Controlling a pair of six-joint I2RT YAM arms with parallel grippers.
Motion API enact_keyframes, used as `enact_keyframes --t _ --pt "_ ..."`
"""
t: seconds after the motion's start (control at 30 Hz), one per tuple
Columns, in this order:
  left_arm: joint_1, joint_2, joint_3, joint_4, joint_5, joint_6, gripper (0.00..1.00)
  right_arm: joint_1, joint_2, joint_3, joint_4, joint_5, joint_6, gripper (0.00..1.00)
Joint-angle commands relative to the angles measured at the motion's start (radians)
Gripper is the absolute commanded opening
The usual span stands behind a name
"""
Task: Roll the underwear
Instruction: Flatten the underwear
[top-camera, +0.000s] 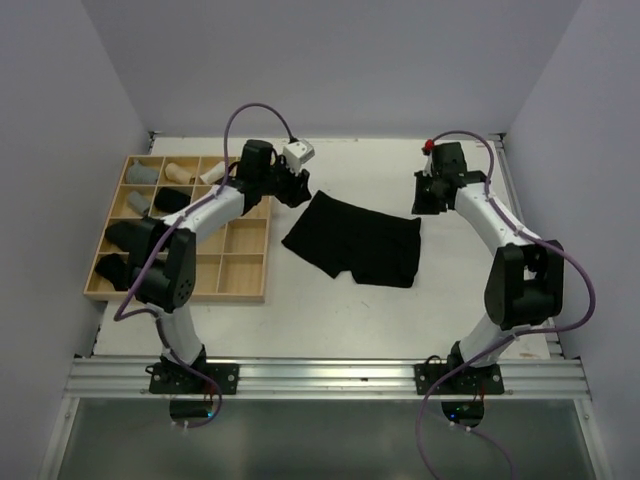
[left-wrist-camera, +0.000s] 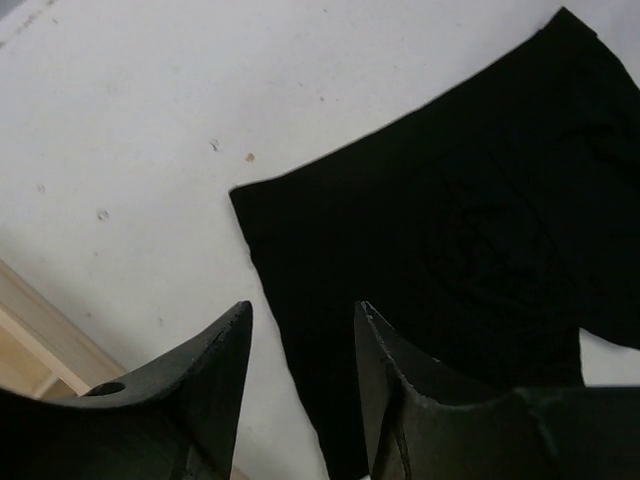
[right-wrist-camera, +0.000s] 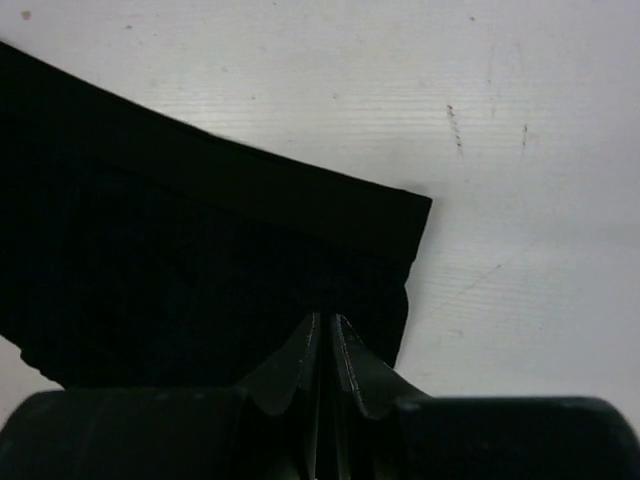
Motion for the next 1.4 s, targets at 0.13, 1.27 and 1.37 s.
enact_keyframes --t 0.13,1.27,1.37 --pt "-0.021 -0.098 -0.218 -0.117 0.118 -0.122 0.47 0.001 0.104 0.004 0.012 -0.169 -0.042 0.07" --pt "-0.055 -0.002 0.0 -0.133 0.158 0.108 0.54 0.292 -0.21 -0.257 0.078 -0.104 0.21 0.0" --pt "-0.079 -0.05 -0.096 -0.13 0.182 0.077 0.53 0.289 -0.146 -0.263 0.091 -0.08 0.184 0.0"
